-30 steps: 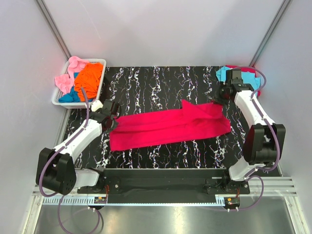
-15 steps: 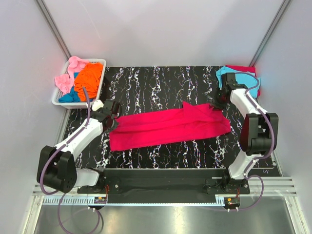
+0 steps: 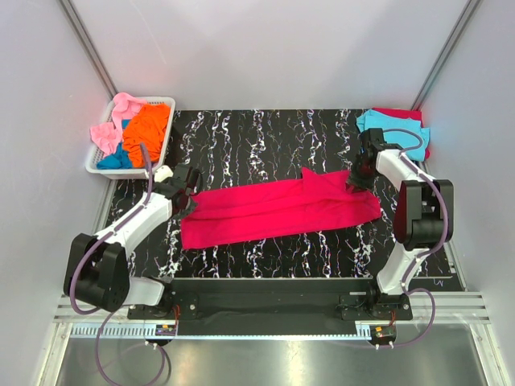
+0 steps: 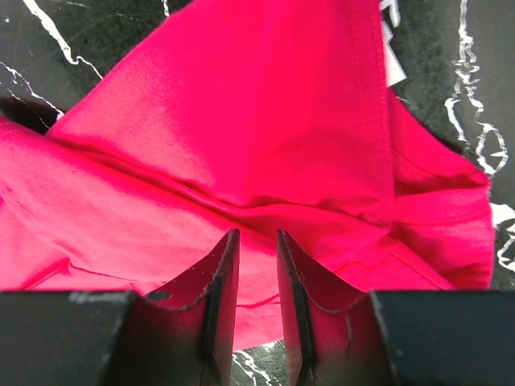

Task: Fold and stack the t-shirts
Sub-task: Fold the tshirt

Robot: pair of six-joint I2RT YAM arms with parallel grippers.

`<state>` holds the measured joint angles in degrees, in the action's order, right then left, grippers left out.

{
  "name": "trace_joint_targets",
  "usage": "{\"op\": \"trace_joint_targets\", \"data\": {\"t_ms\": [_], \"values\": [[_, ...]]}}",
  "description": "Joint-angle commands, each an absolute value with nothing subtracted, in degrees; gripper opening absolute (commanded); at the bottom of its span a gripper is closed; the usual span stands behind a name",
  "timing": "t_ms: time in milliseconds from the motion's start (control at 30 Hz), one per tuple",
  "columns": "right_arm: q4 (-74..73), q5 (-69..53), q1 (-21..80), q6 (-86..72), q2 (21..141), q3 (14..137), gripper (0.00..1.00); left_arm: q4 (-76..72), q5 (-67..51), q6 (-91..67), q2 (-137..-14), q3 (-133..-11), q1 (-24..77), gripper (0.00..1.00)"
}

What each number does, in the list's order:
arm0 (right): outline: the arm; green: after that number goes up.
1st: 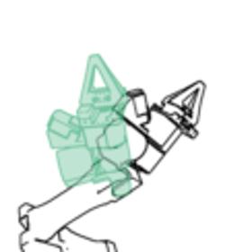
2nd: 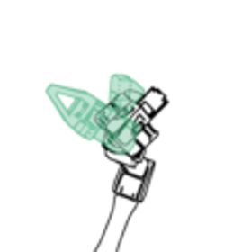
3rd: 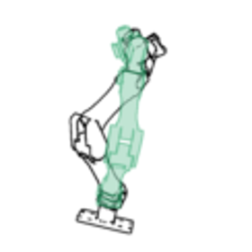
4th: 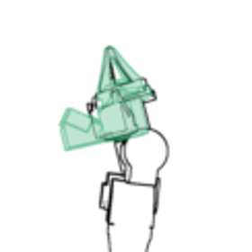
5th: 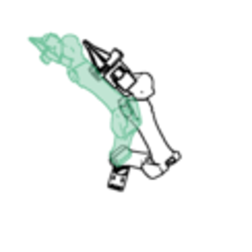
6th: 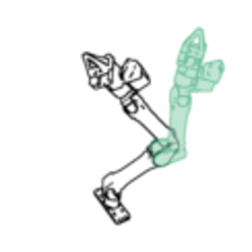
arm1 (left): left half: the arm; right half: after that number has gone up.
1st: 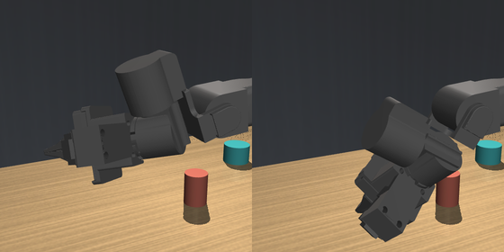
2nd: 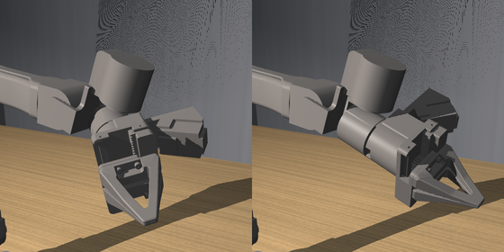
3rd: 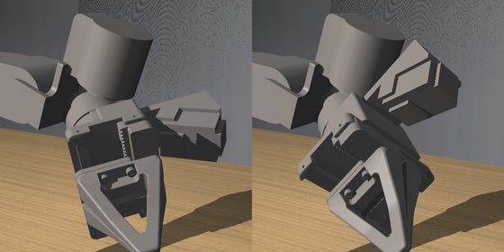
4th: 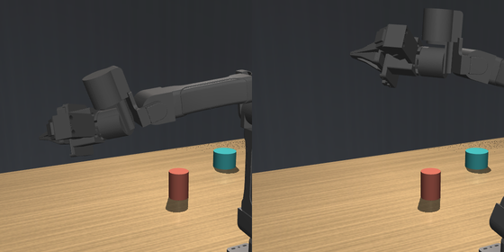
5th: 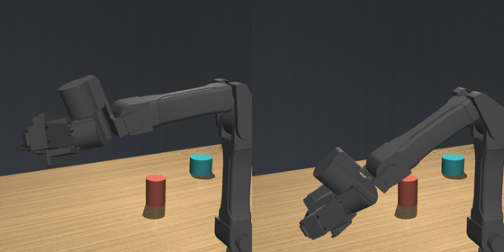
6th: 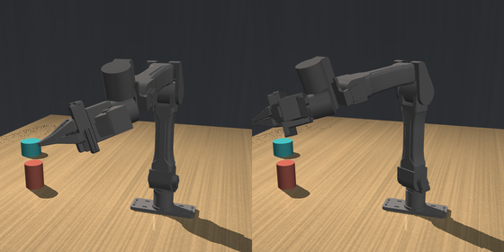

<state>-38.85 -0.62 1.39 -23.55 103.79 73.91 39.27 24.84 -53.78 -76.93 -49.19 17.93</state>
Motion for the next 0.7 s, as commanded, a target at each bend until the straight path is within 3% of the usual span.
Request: {"op": "trace_joint_targets", "data": {"t_ms": [0, 267, 367, 400, 667], "values": [[-37.79, -2.71, 1.67, -22.76, 105.11, 74.35, 0.32, 37.44, 24.52, -53.0, -76.82, -51.33, 18.19, 0.06], [-37.88, -10.28, 1.58, -21.8, 108.1, 75.76, 0.3, 37.35, 24.7, -52.73, -76.73, -51.15, 18.19, 0.07], [-38.06, -10.63, 1.67, -21.53, 107.84, 75.24, 0.13, 37.35, 24.52, -52.73, -76.73, -51.24, 18.19, 0.06], [-38.14, -10.63, 1.67, -21.45, 107.41, 75.15, 0.0, 37.35, 24.35, -52.82, -76.64, -51.24, 18.19, 0.06], [-40.69, -9.32, 2.02, -23.03, 100.39, 72.6, 0.0, 37.35, 24.08, -52.91, -75.24, -50.27, 18.19, 0.06]]}}
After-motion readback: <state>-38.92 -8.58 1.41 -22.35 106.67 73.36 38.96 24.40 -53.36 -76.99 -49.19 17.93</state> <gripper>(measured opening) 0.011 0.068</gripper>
